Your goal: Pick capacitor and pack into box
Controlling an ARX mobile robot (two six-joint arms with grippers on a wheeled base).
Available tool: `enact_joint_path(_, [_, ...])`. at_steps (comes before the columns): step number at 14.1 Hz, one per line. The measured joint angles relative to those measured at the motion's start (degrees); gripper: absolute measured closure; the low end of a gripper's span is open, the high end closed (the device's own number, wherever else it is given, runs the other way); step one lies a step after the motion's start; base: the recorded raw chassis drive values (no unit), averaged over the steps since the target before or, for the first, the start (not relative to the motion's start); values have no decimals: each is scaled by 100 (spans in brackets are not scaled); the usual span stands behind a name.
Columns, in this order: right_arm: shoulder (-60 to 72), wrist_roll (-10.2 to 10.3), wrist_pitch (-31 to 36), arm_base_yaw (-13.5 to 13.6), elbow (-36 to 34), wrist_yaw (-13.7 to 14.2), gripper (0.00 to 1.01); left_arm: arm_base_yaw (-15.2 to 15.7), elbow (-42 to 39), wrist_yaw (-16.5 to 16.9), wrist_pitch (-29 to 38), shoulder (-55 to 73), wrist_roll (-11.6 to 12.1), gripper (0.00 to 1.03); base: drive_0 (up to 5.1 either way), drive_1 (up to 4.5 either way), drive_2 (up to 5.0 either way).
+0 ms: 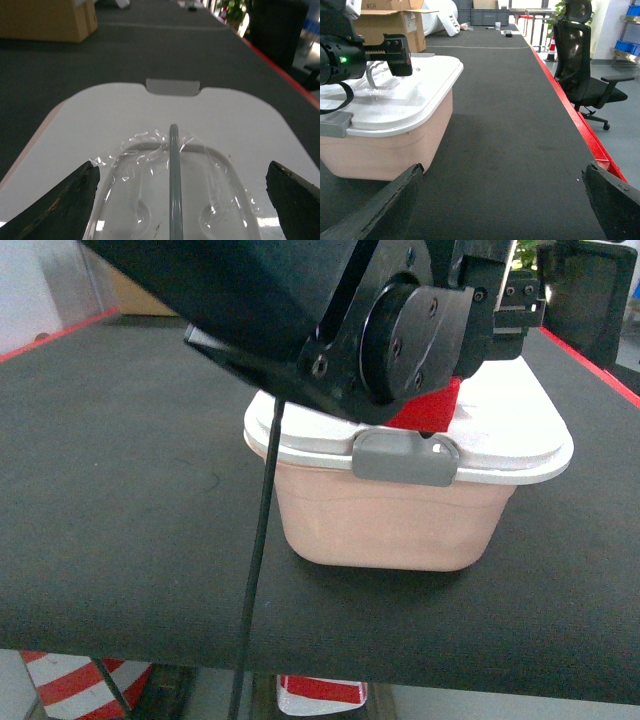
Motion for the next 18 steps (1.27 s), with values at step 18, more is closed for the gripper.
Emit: enact_joint_path(18, [0,0,-2,0,0,-4,3,2610,-6465,1858,2876,-4332,774,40,0,0,0])
